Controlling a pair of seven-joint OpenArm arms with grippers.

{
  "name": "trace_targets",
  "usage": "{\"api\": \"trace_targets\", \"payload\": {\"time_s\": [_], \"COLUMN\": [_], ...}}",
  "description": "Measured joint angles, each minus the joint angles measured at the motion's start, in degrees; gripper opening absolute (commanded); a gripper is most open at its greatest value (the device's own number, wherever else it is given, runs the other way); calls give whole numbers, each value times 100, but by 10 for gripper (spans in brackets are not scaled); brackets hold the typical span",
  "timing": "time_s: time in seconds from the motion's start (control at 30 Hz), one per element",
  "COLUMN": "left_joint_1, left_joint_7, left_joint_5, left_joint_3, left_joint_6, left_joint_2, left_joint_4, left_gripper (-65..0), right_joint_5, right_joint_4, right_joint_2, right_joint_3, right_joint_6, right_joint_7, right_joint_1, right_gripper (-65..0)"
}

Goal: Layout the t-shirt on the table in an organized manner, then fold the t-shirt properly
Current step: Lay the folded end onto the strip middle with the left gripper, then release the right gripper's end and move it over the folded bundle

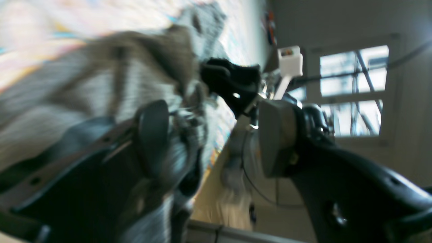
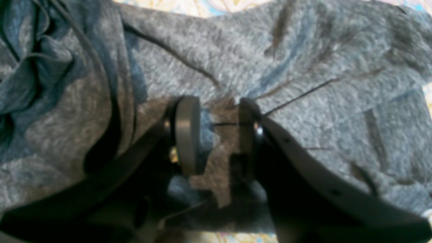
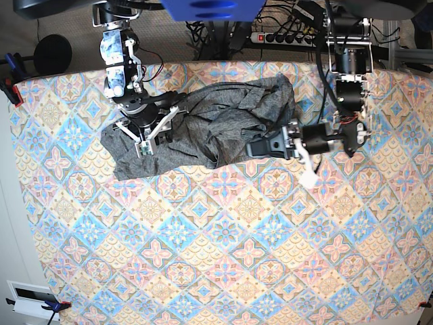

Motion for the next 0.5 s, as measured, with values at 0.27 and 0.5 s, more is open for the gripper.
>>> {"api": "trace_targets", "payload": {"time_s": [0.27, 0.5], "left_joint_1": [304, 660], "left_joint_7": [2, 109], "left_joint_5": [197, 2083], "left_joint_3": [-402, -446], "left_joint_6": [-2, -9], "left_joint_2": [-361, -142], "left_joint_4": [2, 1397], "left_gripper": [-492, -640], "right_joint_5": [-2, 24], "right_joint_4": [186, 1001], "right_joint_2": [4, -302], "right_joint_3": [11, 11], "right_joint_6": [-7, -24], "right_joint_7": [234, 483], "right_joint_1": [-35, -33], "right_gripper": [-468, -648]}}
